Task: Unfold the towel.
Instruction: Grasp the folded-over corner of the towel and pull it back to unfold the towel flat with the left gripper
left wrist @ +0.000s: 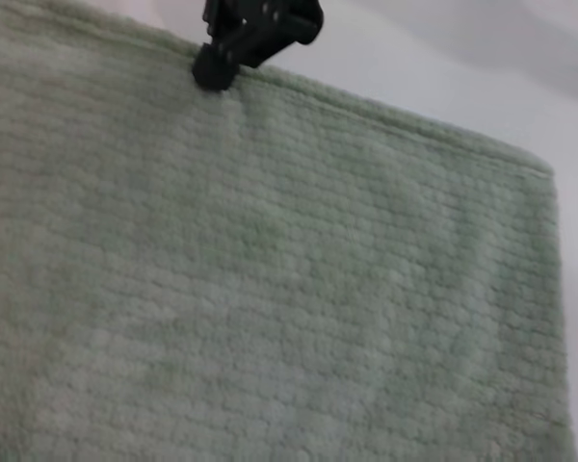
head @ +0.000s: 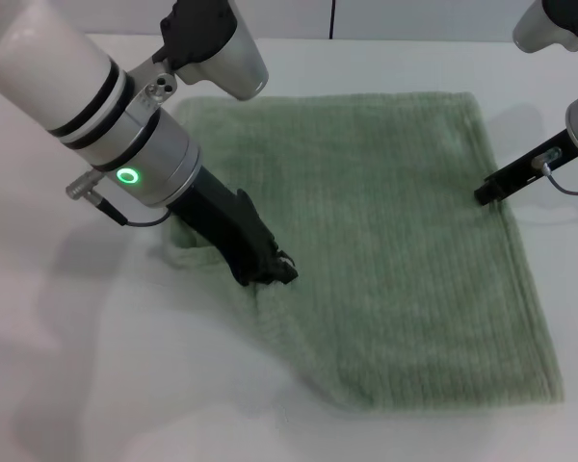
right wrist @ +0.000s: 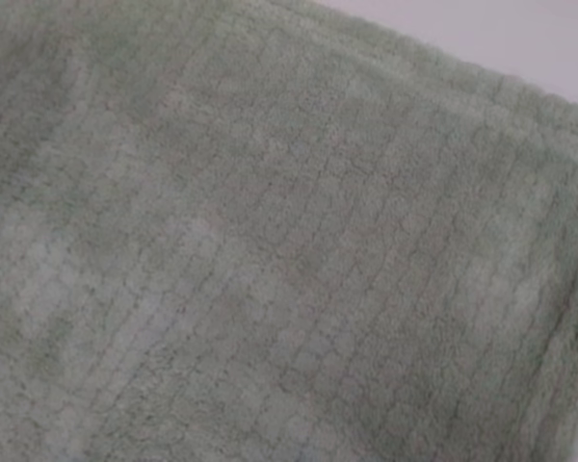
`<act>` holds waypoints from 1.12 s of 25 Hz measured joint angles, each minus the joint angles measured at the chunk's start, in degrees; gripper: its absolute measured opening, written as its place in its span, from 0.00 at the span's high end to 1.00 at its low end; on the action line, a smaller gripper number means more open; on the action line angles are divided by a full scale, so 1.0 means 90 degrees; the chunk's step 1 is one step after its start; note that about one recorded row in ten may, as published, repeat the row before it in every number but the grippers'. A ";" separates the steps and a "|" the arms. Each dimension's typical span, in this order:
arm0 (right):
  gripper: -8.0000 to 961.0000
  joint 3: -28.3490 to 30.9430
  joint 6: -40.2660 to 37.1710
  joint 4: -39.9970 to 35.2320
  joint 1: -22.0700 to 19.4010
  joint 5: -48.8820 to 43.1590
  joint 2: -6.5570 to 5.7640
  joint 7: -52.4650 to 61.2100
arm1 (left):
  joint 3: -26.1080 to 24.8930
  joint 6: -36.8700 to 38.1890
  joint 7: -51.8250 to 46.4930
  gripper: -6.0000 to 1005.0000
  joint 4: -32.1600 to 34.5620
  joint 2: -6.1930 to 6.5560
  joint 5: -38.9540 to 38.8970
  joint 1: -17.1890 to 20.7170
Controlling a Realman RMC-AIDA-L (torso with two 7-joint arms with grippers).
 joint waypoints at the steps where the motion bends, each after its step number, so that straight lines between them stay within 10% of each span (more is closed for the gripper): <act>1: 0.99 0.0000 0.0005 0.0000 0.0000 0.0000 -0.0001 0.0000 | -0.0012 0.0053 0.0000 0.92 0.0003 0.0002 0.0001 0.0015; 28: 0.99 0.0000 0.0016 0.0010 0.0028 -0.0001 -0.0002 0.0004 | -0.0362 0.1289 0.0099 0.92 0.0076 0.0041 0.0460 0.0091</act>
